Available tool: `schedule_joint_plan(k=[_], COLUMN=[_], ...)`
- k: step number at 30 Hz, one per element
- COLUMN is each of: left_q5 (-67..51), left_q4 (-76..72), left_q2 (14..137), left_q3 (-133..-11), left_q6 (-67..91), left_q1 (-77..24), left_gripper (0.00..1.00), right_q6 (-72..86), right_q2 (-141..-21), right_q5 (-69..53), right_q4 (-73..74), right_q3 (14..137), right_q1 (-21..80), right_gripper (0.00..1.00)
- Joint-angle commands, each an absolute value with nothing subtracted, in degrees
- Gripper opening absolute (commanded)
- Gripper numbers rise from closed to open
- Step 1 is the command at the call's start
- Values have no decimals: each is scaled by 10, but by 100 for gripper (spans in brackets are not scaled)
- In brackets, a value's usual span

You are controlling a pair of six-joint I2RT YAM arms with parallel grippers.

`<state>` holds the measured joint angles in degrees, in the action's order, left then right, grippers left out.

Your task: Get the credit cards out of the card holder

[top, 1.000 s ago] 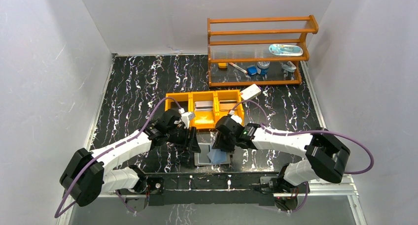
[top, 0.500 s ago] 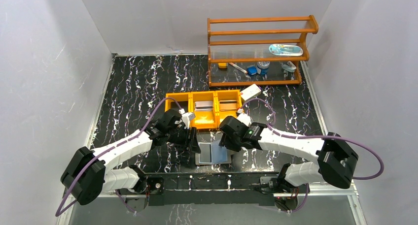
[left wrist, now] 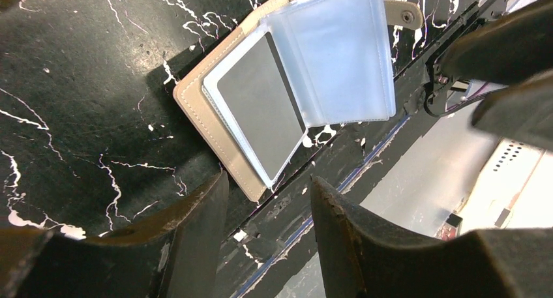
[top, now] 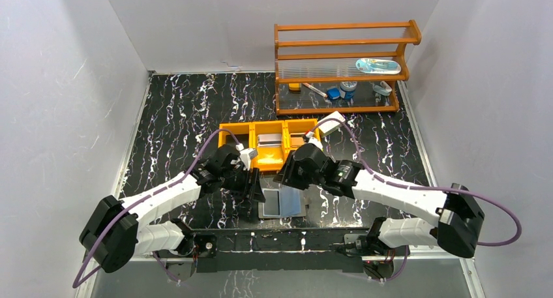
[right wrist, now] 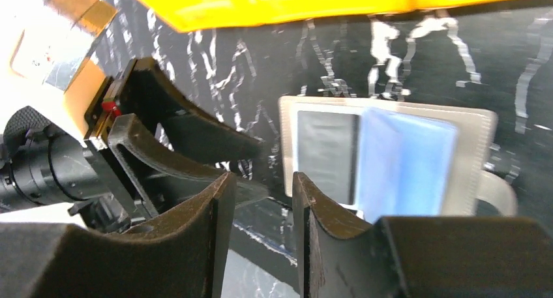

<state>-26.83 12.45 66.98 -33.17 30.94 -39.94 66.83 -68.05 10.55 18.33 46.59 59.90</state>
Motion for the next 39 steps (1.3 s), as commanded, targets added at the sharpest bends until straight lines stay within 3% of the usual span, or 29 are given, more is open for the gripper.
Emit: schedule_joint_plan(k=[1,7,22,35,39], left_q5=[-253,-241,-301,-325,-311], left_q4=[140,156,133,123,119], left_q2=[637,618,627,705,719], left_q3=[-348,-349,-386,-407,-398], left_q6=[313,313,324,334,343], left_q1=[-403,-403,-402,-410,-423], left_gripper=[48,48,51,37,36], right_q6=[638,673,727,745,758], right_q2=[-736,-811,-803,-794,-785], right_q5=[9,36,-25,-33,-32], right_q4=[72,151,5,-32,-46], right_q3=[462,464,339,312,298], right_q1=[597,595,564,557,556], right_gripper=[44,42,37,32,32])
